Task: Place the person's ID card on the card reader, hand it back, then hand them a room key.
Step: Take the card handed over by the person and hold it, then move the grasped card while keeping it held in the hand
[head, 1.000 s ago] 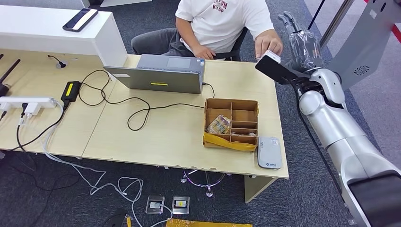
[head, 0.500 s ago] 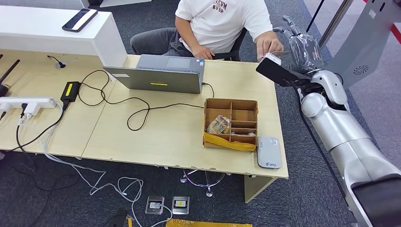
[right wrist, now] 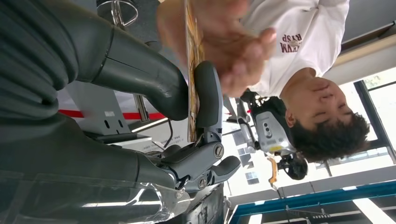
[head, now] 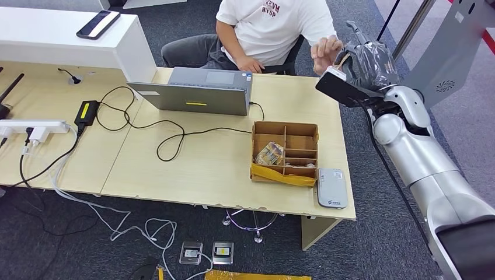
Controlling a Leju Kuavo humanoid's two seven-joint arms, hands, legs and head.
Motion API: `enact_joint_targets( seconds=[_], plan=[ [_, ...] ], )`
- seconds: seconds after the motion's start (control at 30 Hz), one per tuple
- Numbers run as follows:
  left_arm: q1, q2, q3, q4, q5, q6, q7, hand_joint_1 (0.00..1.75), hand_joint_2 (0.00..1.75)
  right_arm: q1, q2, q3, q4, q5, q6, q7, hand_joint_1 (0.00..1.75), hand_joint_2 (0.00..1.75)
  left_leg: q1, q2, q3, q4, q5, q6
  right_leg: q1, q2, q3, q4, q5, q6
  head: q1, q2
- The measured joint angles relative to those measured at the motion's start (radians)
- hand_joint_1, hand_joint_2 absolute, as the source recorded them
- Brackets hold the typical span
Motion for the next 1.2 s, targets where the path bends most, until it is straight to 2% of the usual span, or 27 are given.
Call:
enact_joint_targets(
  seconds=[0.5, 0.83, 1.0, 1.2],
  plan=[
    [-0.006, 0.0, 0.0, 0.0, -0.003, 0.001, 0.003, 0.0, 1.75, 0.012, -0.01, 0.0, -0.002, -0.017, 0.001, 0.001, 1.75, 1.75, 0.0, 0.0, 0.0, 0.0, 0.0, 0.0, 0.0, 0.0, 0.0, 0.0, 0.0, 0.0, 0.0, 0.0],
    [0.008, -0.002, 0.0, 0.0, 0.04, 0.015, 0.0, 0.0, 1.75, 0.066, -0.055, -0.018, -0.038, -0.099, 0.014, 0.028, 1.75, 1.75, 0.0, 0.0, 0.001, 0.0, 0.0, 0.0, 0.0, 0.001, 0.0, 0.0, 0.0, 0.0, 0.0, 0.0],
    [0.018, -0.003, 0.0, 0.0, 0.065, 0.032, -0.008, 0.0, 1.75, 0.15, -0.098, -0.072, -0.081, -0.164, 0.04, 0.046, 1.75, 1.75, 0.0, 0.0, 0.001, 0.0, 0.0, 0.0, 0.0, 0.0, 0.0, 0.0, 0.0, 0.0, 0.0, 0.0],
    [0.019, -0.006, 0.0, 0.0, 0.07, 0.034, -0.011, 0.0, 1.75, 0.354, -0.15, -0.154, -0.181, -0.182, 0.066, 0.07, 1.75, 1.75, 0.0, -0.001, 0.001, 0.0, -0.001, 0.0, 0.0, -0.001, 0.001, -0.001, 0.0, 0.0, 0.0, 0.0]
  ],
)
